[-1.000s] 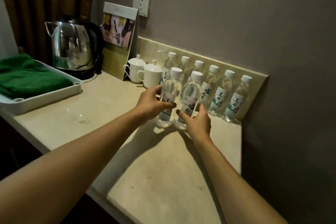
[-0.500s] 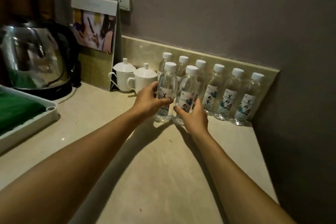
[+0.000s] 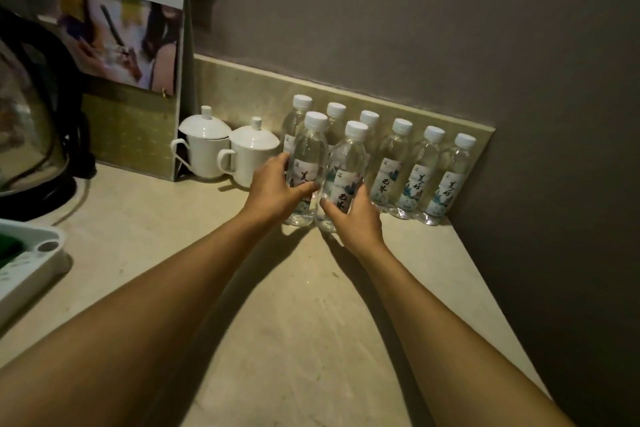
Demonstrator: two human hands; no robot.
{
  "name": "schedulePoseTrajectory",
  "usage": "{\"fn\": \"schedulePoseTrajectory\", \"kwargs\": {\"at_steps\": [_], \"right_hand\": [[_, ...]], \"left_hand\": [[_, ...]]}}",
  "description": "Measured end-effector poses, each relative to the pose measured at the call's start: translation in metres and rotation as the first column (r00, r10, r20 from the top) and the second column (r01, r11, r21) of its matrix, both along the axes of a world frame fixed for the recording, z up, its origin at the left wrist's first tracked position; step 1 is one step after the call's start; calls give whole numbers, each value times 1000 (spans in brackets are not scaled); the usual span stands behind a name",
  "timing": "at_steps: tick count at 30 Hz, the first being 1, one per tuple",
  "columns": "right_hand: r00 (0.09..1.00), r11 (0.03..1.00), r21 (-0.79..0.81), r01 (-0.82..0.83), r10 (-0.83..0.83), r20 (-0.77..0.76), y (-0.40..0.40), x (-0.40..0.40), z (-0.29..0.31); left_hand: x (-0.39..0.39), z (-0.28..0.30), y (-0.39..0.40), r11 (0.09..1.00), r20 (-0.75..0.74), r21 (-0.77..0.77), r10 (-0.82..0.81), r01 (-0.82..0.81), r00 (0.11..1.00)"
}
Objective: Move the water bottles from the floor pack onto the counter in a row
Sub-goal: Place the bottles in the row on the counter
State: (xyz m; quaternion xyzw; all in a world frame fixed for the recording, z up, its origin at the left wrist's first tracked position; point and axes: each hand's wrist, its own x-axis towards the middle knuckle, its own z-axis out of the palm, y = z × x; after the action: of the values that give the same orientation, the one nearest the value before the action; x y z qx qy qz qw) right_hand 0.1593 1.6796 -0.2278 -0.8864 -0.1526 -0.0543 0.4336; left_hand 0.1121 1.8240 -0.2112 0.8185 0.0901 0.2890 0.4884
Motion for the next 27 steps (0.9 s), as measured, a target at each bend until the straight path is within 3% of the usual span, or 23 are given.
{"fn": "schedulePoseTrajectory", "kwargs": {"at_steps": [12, 27], "right_hand": [[999, 996, -87, 34, -34, 6, 10, 9, 7], [996, 973, -216, 84, -81, 22, 18, 16, 13]], "left_hand": [[23, -4, 10, 982, -67, 168, 101, -88, 993], [22, 7, 2, 970, -92, 226, 117, -93, 989]]}}
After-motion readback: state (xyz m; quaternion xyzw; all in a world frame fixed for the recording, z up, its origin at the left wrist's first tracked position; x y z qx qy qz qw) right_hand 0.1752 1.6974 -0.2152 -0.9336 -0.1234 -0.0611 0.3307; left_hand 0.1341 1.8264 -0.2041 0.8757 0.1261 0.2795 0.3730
